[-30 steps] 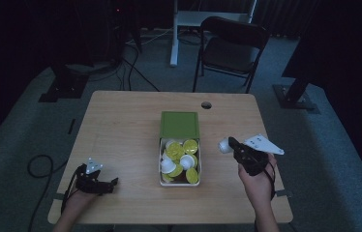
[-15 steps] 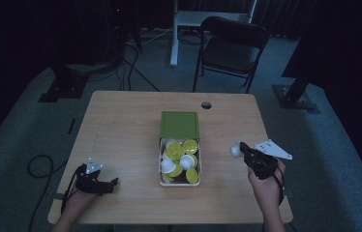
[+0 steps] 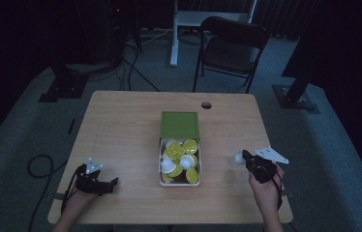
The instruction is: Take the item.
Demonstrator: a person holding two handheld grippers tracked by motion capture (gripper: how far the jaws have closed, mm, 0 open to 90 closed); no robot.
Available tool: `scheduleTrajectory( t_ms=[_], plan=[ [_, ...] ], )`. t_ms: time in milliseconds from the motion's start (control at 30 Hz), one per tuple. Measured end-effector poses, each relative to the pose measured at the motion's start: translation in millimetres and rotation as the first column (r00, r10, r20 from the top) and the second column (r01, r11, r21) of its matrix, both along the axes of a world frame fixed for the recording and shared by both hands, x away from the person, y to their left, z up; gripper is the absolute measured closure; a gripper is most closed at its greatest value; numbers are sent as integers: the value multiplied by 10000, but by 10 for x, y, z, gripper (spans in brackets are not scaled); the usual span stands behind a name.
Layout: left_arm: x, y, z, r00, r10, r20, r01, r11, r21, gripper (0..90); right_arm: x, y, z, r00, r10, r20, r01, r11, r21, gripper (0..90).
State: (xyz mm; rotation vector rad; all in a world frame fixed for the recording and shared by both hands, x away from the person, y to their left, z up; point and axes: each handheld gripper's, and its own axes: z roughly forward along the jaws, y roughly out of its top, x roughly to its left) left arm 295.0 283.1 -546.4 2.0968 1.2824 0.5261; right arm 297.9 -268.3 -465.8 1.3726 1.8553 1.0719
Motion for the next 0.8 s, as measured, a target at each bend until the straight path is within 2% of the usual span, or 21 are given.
scheduleTrajectory(
  t_ms=[367, 800],
  plan=[
    [0, 0, 0, 10000, -1, 1, 1, 10000, -1, 5, 39, -111, -250, 9986, -320, -427, 319, 9995, -37, 900],
    [0, 0, 0, 10000, -1, 1, 1, 10000, 0, 6, 36, -98, -373, 9975, -373, -594, 347, 9984, -446, 900]
  ],
)
